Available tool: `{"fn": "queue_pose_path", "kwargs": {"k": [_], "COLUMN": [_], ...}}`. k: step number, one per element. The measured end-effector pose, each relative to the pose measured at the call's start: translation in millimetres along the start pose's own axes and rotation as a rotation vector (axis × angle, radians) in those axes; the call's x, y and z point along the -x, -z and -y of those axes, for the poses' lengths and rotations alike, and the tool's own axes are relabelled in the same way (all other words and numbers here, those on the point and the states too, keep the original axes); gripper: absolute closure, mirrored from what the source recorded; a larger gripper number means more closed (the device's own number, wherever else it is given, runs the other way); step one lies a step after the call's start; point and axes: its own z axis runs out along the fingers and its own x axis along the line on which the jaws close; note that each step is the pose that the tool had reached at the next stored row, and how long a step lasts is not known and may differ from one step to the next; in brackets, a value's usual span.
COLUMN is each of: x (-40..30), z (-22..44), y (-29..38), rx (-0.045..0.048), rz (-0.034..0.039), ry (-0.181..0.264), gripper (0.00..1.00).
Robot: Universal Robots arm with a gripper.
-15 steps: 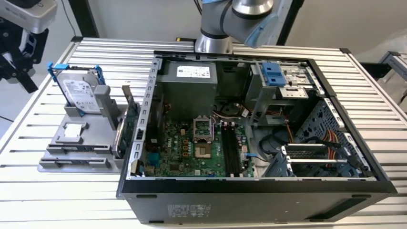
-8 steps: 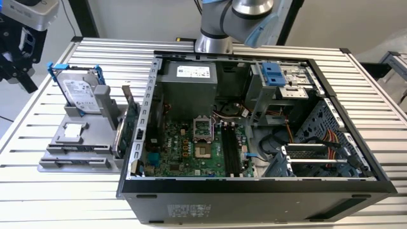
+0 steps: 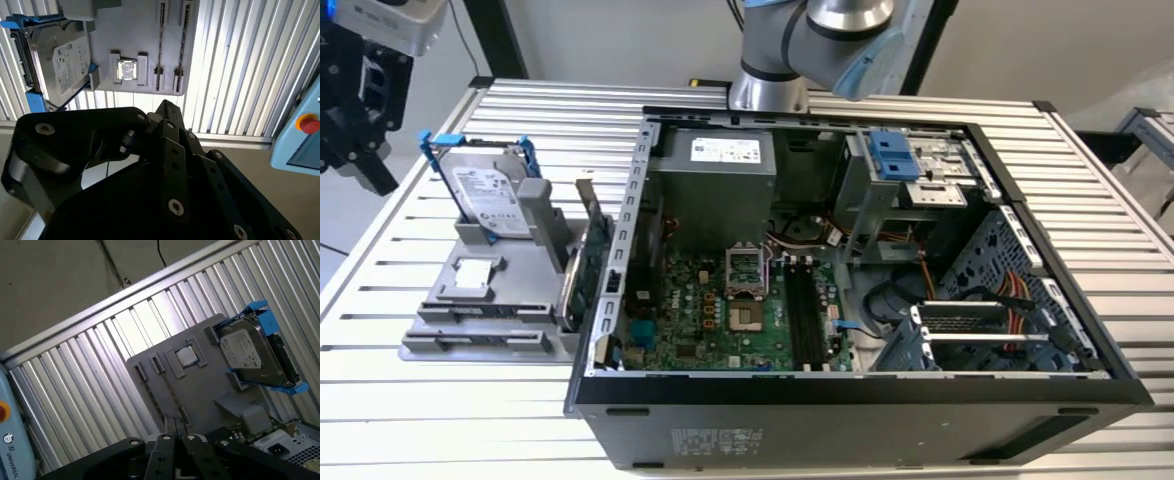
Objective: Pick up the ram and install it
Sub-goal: 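Pick up the ram and move it above insertion slot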
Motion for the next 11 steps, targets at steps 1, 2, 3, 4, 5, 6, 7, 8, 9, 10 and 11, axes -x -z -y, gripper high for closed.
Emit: {"fn": "queue_pose_path", "kwargs": {"k": [1, 2, 3, 4, 5, 6, 7, 8, 9, 10, 11], "x": [0.0, 0.0, 0.0, 0.0, 0.0, 0.0, 0.0, 0.0, 0.0, 0.0, 0.0], "z": [0.0, 0.0, 0.0, 0.0, 0.0, 0.0, 0.0, 0.0, 0.0, 0.0, 0.0], "y": [0.0, 0.0, 0.0, 0.0, 0.0, 0.0, 0.0, 0.0, 0.0, 0.0, 0.0], "rx": [0.0002, 0.0003, 0.0005, 0.0007, 0.0009, 0.001, 0.0012, 0.0014, 0.0016, 0.0017, 0.0019], "rz": [-0.0004, -0.001, -0.0015, -0.0021, -0.0025, -0.0029, -0.0035, -0.0039, -0.0044, -0.0049, -0.0055], "ry": [0.009, 0.018, 0.027, 0.036, 0.044, 0.053, 0.062, 0.07, 0.079, 0.087, 0.097], "gripper": [1.0, 1.0, 1.0, 1.0, 1.0, 1.0, 1.0, 1.0, 1.0, 1.0, 1.0]}}
